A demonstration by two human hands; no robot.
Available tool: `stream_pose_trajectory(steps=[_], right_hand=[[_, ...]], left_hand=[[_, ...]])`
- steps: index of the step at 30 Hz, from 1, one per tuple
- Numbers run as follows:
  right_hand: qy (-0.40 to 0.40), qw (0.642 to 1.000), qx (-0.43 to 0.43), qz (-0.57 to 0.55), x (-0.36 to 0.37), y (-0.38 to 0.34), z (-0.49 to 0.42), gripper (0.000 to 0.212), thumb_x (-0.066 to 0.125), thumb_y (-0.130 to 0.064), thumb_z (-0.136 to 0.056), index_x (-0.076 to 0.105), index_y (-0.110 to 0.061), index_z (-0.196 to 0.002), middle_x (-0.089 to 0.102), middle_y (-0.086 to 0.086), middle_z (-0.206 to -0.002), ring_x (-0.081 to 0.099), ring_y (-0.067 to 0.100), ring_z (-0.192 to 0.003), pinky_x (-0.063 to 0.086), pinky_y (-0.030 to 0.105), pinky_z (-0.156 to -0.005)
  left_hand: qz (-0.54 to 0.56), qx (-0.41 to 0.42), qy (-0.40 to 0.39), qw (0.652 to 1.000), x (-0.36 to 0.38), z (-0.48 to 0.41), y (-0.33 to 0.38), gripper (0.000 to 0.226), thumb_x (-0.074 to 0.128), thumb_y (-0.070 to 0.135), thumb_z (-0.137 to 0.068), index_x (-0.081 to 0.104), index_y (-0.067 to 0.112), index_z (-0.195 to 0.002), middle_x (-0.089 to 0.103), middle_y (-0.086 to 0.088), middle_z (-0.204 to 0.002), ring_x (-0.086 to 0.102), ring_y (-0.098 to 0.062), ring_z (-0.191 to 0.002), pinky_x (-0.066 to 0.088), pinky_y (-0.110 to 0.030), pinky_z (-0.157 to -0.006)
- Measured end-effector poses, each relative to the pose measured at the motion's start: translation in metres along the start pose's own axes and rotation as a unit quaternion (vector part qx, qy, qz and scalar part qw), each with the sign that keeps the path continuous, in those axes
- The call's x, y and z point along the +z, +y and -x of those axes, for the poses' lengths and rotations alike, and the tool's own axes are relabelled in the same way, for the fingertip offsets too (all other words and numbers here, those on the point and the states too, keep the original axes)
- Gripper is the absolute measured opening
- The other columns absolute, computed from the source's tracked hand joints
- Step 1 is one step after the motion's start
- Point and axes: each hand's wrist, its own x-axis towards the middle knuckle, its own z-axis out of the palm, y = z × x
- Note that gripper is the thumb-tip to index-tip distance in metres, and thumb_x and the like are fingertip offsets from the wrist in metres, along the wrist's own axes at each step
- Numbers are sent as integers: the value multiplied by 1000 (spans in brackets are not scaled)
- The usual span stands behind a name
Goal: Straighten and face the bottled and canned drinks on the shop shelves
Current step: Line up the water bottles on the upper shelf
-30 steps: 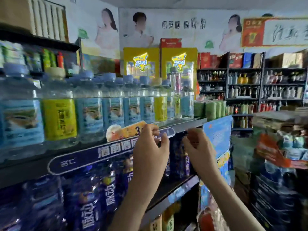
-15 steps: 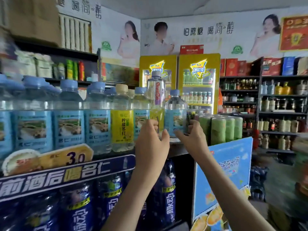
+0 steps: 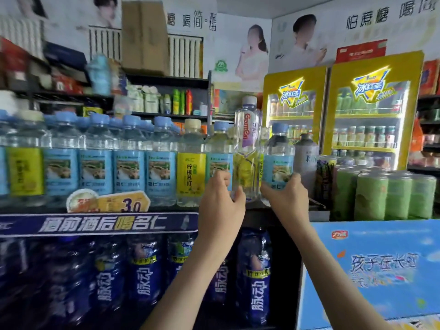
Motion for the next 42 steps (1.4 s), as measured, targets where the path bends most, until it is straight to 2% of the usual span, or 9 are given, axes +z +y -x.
stream_pose_trajectory(steps=[6,10,14,20,26,32,35,38,42], right_hand=[[18,997,-32,-61,-6,-8,20,40,72,-35,-81,46,-16,-105,52,-10,-78,45,-5,-62,33,14,-47],[-11,994,-61,-85,-4,-21,33,39,72,-37,-80,48,-19,-103,58,-11,-79,56,2,-64,39,14,-46],[-19,993,-83,-79,4,-24,43,37,74,-36,-78,50,-19,-102,59,-5,-85,58,10,-73,41,19,-53],[16,996,-77,-44,14,-21,47,51,73,-41,-75,53,-8,-108,42,1,-103,48,22,-95,46,34,-80],[10,996,-65,-59,10,-25,52,46,74,-37,-76,52,-13,-108,40,-2,-103,49,19,-96,44,28,-79],[6,994,-72,-78,10,-27,54,75,75,-38,-76,39,-13,-136,50,2,-125,49,19,-114,47,41,-95],[4,994,-71,-84,14,-29,56,78,76,-40,-75,37,-14,-137,50,3,-128,51,20,-116,48,44,-95],[-1,990,-67,-121,19,-35,61,78,78,-35,-75,33,-16,-136,51,3,-125,55,20,-111,51,43,-90],[-18,987,-85,-135,27,-46,71,71,78,-35,-73,37,-17,-128,53,1,-117,57,20,-105,52,42,-86]], left_hand=[[-102,-2,101,990,-29,-14,-13,38,58,25,-91,46,8,-122,50,-6,-118,51,-19,-102,42,-22,-76],[-204,-34,102,973,-39,-34,-13,60,58,34,-90,33,3,-134,40,-15,-133,40,-29,-121,42,-35,-95],[-263,-76,60,960,-35,-40,-11,75,59,42,-89,19,3,-139,32,-17,-138,37,-31,-122,43,-34,-94],[-298,-130,58,944,-28,-42,-7,82,65,47,-84,22,0,-136,33,-17,-138,36,-30,-123,37,-34,-99],[-280,-158,90,943,-18,-41,-9,92,68,52,-78,24,-5,-136,33,-18,-140,33,-30,-127,24,-37,-110],[-220,-153,94,959,-25,-34,-8,86,68,47,-80,27,-3,-137,31,-20,-139,29,-32,-128,22,-37,-109],[-127,-139,95,977,-31,-31,-6,76,71,35,-81,30,0,-134,36,-20,-134,38,-32,-123,39,-40,-102],[-77,-93,82,989,-40,-24,-4,60,69,25,-85,34,4,-129,51,-14,-121,56,-29,-106,51,-34,-82],[-34,-72,96,992,-73,-11,-10,52,68,26,-85,40,3,-123,56,0,-92,59,-16,-73,48,-20,-55]])
